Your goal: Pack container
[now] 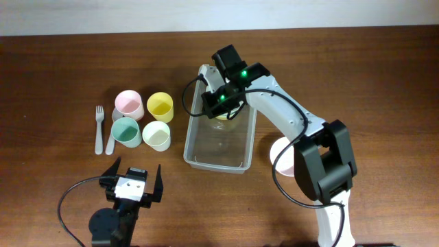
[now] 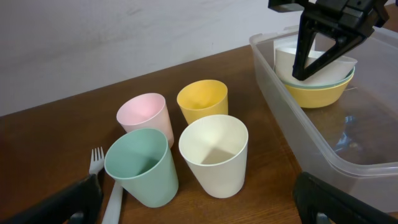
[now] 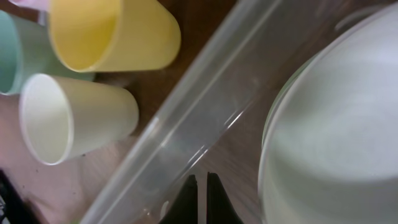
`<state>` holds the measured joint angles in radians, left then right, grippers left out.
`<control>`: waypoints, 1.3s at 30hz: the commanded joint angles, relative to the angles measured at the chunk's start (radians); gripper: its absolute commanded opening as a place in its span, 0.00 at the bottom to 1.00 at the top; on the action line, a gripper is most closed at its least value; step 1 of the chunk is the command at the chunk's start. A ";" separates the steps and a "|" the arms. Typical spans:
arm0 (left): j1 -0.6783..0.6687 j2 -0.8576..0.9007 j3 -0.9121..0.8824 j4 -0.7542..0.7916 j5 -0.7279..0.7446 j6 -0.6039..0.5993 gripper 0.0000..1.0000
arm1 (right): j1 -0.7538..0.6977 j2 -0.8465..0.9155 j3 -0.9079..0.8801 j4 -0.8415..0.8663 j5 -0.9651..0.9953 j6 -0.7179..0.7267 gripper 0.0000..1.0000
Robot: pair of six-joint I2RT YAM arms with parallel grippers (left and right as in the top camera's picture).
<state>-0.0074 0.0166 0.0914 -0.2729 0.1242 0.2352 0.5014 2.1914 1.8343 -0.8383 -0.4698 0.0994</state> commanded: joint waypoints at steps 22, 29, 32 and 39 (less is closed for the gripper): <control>-0.005 -0.006 -0.005 0.000 0.011 -0.013 1.00 | -0.073 -0.075 0.064 -0.028 -0.045 -0.121 0.04; -0.005 -0.006 -0.005 0.000 0.011 -0.013 1.00 | -0.085 -0.040 0.054 -0.036 -0.050 -0.122 0.04; -0.005 -0.006 -0.005 0.000 0.011 -0.013 1.00 | -0.072 -0.020 0.052 -0.036 -0.050 -0.122 0.04; -0.005 -0.006 -0.005 0.000 0.011 -0.013 1.00 | -0.039 0.014 0.051 -0.064 -0.055 -0.129 0.04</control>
<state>-0.0074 0.0166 0.0914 -0.2729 0.1242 0.2348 0.4408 2.1811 1.8828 -0.8909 -0.5308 -0.0086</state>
